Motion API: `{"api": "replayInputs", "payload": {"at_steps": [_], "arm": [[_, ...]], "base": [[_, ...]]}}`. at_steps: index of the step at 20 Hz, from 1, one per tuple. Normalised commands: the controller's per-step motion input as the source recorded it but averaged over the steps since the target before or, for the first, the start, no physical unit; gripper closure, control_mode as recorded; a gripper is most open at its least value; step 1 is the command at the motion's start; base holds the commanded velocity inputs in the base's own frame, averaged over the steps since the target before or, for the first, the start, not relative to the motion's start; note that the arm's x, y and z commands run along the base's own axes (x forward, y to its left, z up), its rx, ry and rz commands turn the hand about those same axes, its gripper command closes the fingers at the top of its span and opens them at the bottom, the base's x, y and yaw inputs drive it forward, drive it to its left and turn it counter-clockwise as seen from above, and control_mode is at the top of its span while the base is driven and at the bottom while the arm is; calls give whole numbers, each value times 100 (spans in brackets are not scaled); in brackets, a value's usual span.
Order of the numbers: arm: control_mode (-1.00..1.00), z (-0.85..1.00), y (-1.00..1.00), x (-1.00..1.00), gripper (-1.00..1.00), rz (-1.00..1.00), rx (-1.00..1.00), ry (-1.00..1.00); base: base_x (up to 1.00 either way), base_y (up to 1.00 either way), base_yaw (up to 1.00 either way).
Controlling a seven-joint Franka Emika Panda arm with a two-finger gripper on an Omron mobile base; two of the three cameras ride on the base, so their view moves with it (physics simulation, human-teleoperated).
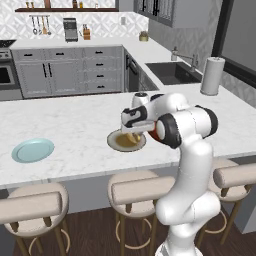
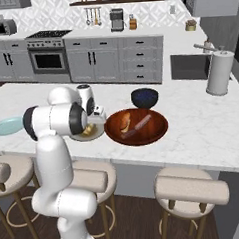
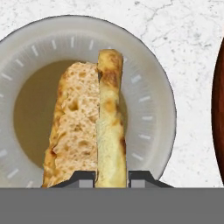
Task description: Place one bun and one sausage from the bowl on each plate.
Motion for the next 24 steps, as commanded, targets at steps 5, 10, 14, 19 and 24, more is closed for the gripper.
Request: {"api": "replayInputs", "payload": {"at_steps": [5, 10, 14, 19, 24], "arm": [[-100, -11, -2, 10, -100, 0, 0, 0], [-100, 0, 0, 0, -100, 0, 0, 0], [-100, 2, 0, 0, -100, 0, 0, 0], [-100, 58, -3, -55, -100, -5, 1, 0], [-100, 43, -45, -92, -100, -13, 2, -1]], "base": [[0, 0, 0], [0, 0, 0], [0, 0, 0], [0, 0, 0], [0, 0, 0]]}}
